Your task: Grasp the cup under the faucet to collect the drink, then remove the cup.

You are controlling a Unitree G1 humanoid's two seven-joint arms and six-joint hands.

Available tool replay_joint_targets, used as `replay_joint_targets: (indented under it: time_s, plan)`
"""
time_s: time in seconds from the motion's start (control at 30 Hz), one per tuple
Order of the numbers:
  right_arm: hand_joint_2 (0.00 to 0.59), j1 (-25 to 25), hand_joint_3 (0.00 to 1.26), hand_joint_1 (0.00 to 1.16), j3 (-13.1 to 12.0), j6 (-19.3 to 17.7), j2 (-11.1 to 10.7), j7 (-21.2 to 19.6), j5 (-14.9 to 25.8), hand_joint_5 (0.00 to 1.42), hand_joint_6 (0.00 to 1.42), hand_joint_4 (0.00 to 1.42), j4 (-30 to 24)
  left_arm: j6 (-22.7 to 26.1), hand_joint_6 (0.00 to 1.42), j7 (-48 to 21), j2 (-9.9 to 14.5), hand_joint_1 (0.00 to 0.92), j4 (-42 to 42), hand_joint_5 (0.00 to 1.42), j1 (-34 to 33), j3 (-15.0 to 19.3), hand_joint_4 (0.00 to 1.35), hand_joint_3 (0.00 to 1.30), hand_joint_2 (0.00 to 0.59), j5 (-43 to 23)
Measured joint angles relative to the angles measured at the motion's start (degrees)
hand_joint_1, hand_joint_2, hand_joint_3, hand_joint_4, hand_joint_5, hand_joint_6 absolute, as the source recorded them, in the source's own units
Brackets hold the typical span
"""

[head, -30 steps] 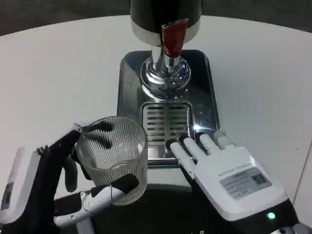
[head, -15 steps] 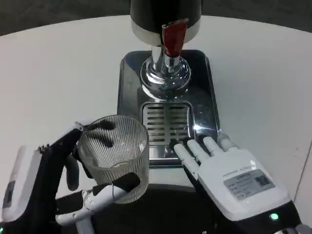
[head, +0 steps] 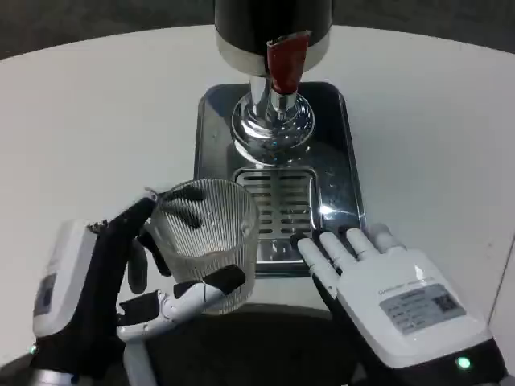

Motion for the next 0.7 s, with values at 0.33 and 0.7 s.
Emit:
replay_joint_targets:
  time_s: [0.33, 0.7]
  plan:
    - [0.213, 2.2, 0.0, 0.73, -1.2, 0.0, 1.0, 0.0, 0.1, 0.0, 0.0, 0.0, -1.0, -1.5, 1.25, 6.1, 3.7, 0.478, 15.0, 0.98, -9.9, -1.2, 1.0, 0.9, 0.215, 5.3]
    - [0.214, 5.1, 0.0, 0.73, -2.1, -0.1, 1.3, -0.2, 0.3, 0.0, 0.0, 0.0, -2.9, -1.1, 1.29, 13.2, 4.3, 0.451, 25.8, 0.99, -19.6, -4.4, 1.0, 0.9, 0.211, 8.7]
